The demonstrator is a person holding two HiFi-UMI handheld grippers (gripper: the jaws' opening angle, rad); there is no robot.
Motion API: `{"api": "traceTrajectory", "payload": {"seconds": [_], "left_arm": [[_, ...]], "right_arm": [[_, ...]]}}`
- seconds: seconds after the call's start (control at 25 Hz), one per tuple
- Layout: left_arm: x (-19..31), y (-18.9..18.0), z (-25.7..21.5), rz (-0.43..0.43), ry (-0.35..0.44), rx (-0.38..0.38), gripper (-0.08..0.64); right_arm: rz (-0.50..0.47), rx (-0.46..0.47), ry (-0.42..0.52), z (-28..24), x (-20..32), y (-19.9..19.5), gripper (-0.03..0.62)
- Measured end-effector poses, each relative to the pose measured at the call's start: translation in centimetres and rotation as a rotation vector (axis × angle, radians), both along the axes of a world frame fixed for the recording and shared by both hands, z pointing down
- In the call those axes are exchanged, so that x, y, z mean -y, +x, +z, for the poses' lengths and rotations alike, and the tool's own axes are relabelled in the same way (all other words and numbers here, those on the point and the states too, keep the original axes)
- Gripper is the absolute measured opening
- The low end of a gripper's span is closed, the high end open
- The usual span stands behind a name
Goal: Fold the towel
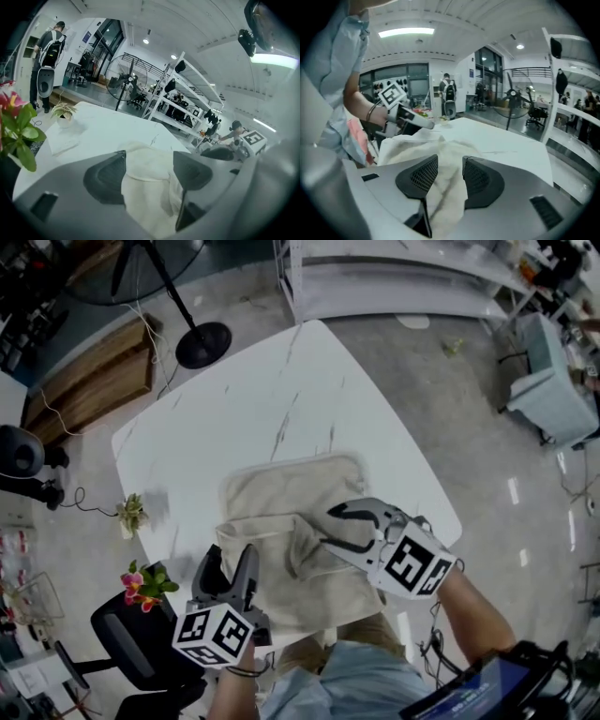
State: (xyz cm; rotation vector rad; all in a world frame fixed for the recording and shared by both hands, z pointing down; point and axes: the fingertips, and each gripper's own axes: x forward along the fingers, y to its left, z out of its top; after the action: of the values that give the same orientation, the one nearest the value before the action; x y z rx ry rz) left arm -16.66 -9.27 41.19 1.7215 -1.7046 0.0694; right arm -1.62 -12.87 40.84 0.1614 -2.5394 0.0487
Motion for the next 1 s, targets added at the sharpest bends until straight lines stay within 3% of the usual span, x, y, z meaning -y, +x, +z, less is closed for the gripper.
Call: {"api": "traceTrajectory", "payload": {"seconds": [0.16, 0.28, 0.4, 0.56, 0.68, 0.8, 1.0], "left_arm": [[-1.4, 0.4, -0.3, 0.041, 0.011, 0.003, 0.316], [-2.2, 0.6, -0.3, 0.064, 0.014, 0.011, 0.316], [-2.5, 0.6, -0.1, 0.078, 0.008, 0.024, 0.316], [-2.4, 0.5, 0.2, 0.082, -0.012, 0.04, 0.316], [-2.1, 0.3, 0.9, 0.08, -0.019, 0.042, 0.316], [-1.6, 0.3, 1.5, 0.076, -0.03, 0.046, 0.316], [-0.5, -0.4, 2.8, 0.079, -0.038, 0.076, 0.316]], "right_arm": [[-0.189, -0.094, 0.075, 2.3, -7.3, -0.5, 0.216], [-0.22, -0.238, 0.215, 5.5, -8.7, 0.2, 0.232], [-0.062, -0.215, 0.242, 6.0, -6.1, 0.8, 0.201], [0.251, -0.106, 0.136, 5.5, -0.4, 4.1, 0.16], [0.431, -0.146, 0.036, 7.5, 2.5, 8.1, 0.123], [0.457, -0.172, -0.011, 8.5, 3.3, 9.9, 0.109], [0.415, -0.09, -0.001, 6.7, 4.2, 8.7, 0.109]]}}
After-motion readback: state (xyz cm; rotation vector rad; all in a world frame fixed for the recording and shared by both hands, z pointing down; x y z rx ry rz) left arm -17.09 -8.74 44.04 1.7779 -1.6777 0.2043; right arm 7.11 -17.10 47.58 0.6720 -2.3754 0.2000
